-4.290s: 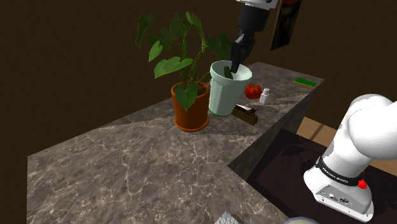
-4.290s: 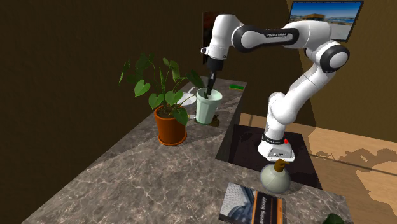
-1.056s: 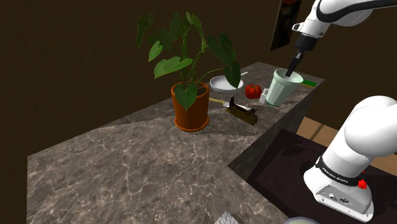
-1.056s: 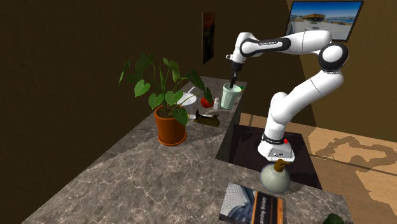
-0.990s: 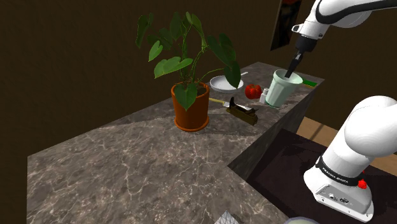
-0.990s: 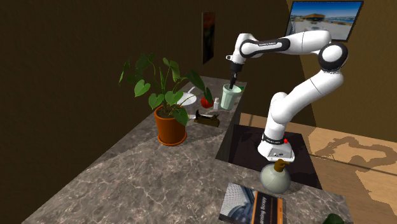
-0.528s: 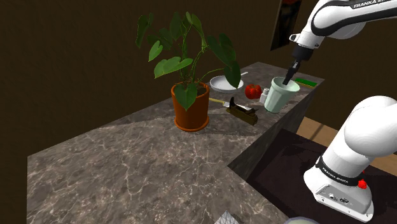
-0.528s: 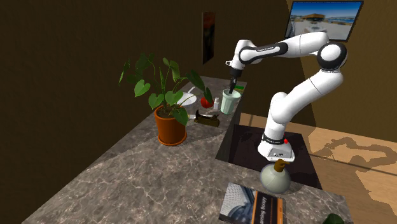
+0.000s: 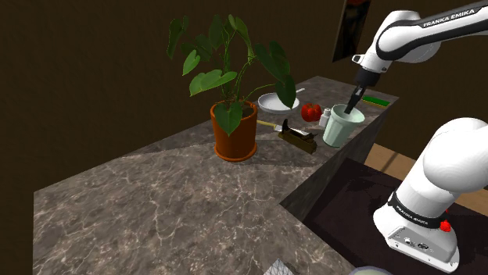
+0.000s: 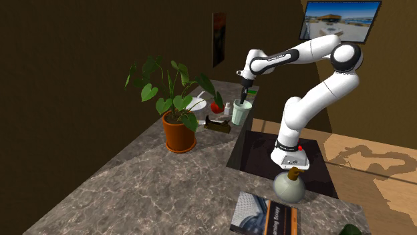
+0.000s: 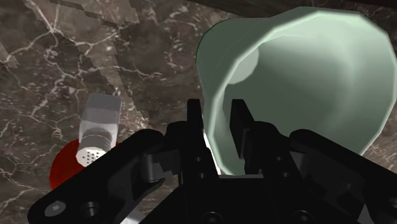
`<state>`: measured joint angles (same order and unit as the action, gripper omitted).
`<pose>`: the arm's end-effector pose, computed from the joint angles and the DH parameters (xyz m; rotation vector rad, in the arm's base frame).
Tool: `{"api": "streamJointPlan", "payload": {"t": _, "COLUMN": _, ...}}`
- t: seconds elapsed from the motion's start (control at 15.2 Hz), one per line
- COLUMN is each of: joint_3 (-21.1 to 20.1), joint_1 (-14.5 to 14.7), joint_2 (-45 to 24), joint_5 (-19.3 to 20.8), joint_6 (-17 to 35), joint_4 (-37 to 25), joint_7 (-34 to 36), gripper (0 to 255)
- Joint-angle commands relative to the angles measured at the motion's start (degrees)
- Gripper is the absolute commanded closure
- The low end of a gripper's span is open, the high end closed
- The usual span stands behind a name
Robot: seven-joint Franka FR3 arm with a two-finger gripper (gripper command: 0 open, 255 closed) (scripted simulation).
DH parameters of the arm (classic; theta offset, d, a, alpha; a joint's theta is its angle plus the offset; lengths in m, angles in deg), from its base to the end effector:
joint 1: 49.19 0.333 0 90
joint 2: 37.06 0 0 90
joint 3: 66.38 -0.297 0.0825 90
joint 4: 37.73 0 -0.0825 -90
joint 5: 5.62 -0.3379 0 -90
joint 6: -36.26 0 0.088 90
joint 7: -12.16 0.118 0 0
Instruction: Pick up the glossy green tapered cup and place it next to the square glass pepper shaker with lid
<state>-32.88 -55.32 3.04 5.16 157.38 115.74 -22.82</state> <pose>0.2519 -0.2130 0.4130 -2.9962 -0.1777 -0.2475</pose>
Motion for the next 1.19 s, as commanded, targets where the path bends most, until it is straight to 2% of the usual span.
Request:
{"api": "streamJointPlan", "payload": {"t": 0.0, "joint_3": 0.63, "joint_1": 0.16, "joint_2": -0.87, "joint_5": 0.13, "joint_6": 1.92, "joint_4": 0.99, "joint_7": -0.28, "gripper": 255}}
{"api": "streamJointPlan", "payload": {"t": 0.59, "joint_3": 1.08, "joint_1": 0.23, "joint_2": -1.42, "joint_5": 0.25, "joint_6": 3.15, "joint_4": 1.69, "joint_7": -0.50, "gripper": 255}}
{"api": "streamJointPlan", "payload": {"t": 0.66, "joint_3": 1.08, "joint_1": 0.23, "joint_2": -1.41, "joint_5": 0.25, "joint_6": 3.14, "joint_4": 1.69, "joint_7": -0.51, "gripper": 0}}
{"api": "streamJointPlan", "payload": {"t": 0.99, "joint_3": 1.08, "joint_1": 0.23, "joint_2": -1.41, "joint_5": 0.25, "joint_6": 3.14, "joint_4": 1.69, "joint_7": -0.50, "gripper": 0}}
{"api": "streamJointPlan", "payload": {"t": 1.12, "joint_3": -0.09, "joint_1": -0.37, "joint_2": 0.72, "joint_5": 0.13, "joint_6": -1.55, "joint_4": -0.90, "joint_7": -0.26, "gripper": 0}}
